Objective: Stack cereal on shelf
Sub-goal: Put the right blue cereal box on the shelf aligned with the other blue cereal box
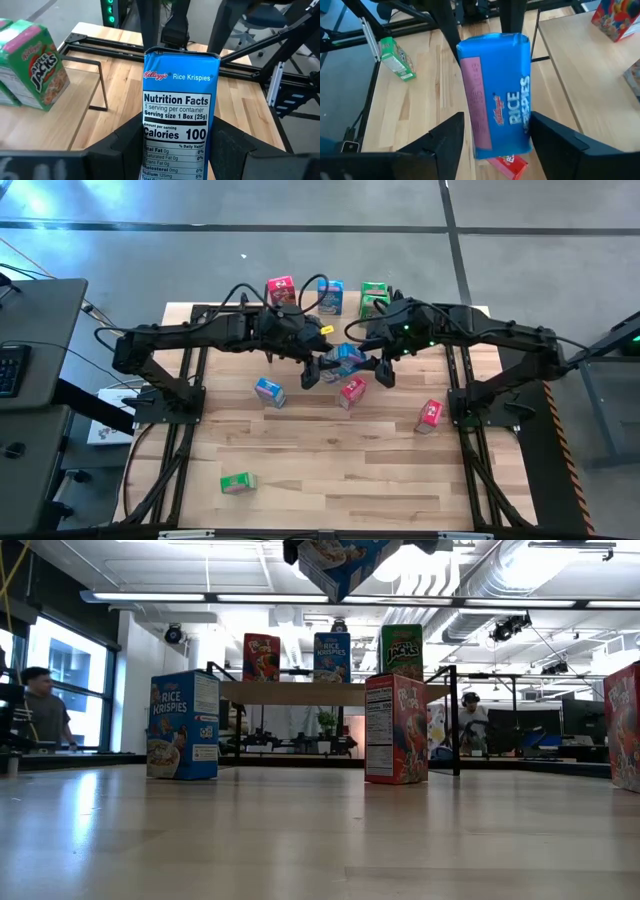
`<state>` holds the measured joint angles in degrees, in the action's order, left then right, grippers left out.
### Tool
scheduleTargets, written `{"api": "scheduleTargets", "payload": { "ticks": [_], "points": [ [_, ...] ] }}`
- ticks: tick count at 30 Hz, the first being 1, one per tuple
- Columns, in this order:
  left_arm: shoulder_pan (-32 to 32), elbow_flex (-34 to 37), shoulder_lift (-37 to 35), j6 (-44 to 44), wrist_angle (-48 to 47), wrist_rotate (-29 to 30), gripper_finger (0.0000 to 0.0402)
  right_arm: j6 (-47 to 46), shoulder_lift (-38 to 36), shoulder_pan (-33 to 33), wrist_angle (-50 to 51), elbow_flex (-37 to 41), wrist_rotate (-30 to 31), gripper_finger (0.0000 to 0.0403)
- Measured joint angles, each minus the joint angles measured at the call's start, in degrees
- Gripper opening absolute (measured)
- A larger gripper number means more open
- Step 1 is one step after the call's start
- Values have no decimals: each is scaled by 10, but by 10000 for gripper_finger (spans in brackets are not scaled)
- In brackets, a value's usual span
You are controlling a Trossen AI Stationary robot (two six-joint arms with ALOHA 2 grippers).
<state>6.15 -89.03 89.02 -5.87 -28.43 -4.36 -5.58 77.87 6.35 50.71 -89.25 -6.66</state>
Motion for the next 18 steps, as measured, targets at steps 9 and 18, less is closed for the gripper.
{"api": "scheduleTargets", "payload": {
  "ticks": [9, 18],
  "points": [
    [3, 1, -19, 18, -1, 16, 172, 4, -53, 0, -23, 0, 34, 216],
    [10, 1, -41, 27, 28, 56, 172, 5, -113, 0, -26, 0, 103, 216]
  ]
}}
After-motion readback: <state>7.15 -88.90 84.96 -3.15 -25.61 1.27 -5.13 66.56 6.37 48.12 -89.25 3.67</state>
